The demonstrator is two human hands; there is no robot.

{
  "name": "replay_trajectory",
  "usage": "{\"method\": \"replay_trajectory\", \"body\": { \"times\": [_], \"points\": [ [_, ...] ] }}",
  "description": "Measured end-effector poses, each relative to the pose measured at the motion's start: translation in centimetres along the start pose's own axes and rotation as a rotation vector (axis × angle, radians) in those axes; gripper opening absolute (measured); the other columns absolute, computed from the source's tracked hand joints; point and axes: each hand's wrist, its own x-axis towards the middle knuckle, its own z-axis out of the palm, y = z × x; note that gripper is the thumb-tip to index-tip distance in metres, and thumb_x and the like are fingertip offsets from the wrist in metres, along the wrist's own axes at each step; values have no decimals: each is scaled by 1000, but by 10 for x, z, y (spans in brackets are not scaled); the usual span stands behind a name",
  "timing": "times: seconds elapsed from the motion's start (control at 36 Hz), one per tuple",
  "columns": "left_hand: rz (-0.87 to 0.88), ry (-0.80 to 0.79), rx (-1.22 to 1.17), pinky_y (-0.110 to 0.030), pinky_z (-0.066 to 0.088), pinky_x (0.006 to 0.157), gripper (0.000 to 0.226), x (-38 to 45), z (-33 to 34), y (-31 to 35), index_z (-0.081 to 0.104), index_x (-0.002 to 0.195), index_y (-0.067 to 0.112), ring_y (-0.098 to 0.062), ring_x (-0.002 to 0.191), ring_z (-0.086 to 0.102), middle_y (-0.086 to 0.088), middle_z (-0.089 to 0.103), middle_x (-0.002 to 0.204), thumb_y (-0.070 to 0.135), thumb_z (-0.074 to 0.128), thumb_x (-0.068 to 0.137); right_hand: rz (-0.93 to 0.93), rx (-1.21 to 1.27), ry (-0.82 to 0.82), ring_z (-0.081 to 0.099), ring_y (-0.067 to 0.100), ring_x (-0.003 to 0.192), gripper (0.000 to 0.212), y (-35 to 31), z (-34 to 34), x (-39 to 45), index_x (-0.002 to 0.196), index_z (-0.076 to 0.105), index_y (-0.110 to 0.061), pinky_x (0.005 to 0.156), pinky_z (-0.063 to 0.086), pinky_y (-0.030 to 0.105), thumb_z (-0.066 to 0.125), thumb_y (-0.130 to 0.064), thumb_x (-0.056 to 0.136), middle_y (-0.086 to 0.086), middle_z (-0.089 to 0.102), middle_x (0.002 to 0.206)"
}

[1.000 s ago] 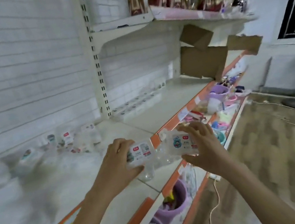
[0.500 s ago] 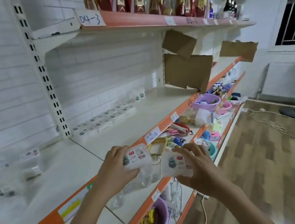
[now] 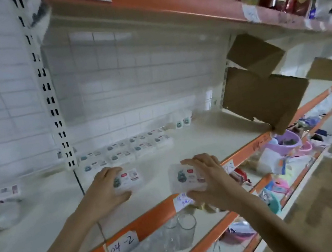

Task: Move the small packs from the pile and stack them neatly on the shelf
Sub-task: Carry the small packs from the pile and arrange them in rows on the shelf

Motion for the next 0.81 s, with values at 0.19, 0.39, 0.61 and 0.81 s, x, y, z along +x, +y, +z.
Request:
{"method": "replay_trajectory", "body": {
  "times": [0.19, 0.39, 0.61, 0.81],
  "points": [
    [-166, 29, 25, -31, 36, 103, 83, 8, -5, -26, 39, 134, 13, -22, 125, 41, -5, 42, 137, 49, 75, 69, -114, 88, -110, 26, 15, 117, 70, 16, 22, 63, 138, 35, -25, 105, 29, 27, 69, -29, 77, -2, 31, 128],
    [-282, 95, -37, -25, 37, 96, 67, 0, -14, -39, 48, 126, 6, -21, 113, 46, -5, 45, 120, 21, 80, 70, -256, 190, -251, 22, 19, 123, 68, 4, 52, 119, 141, 31, -22, 106, 25, 29, 66, -29, 83, 1, 29, 134],
    [-394, 159, -140, 7, 15, 89, 65, -5, 0, -49, 52, 126, 10, -12, 114, 29, -8, 30, 117, 18, 81, 69, -347, 67, -491, 4, 23, 138, 66, -5, 88, 172, 144, 24, -18, 107, 28, 38, 58, -26, 88, 3, 11, 147],
    [-540, 237, -178, -4, 20, 89, 113, 7, 4, -41, 37, 137, 11, -10, 111, 32, -2, 31, 117, 66, 55, 40, -420, 163, -433, 14, 23, 133, 56, 6, 107, 184, 138, 35, -22, 104, 35, 33, 59, -25, 87, 3, 17, 139]
  ]
}}
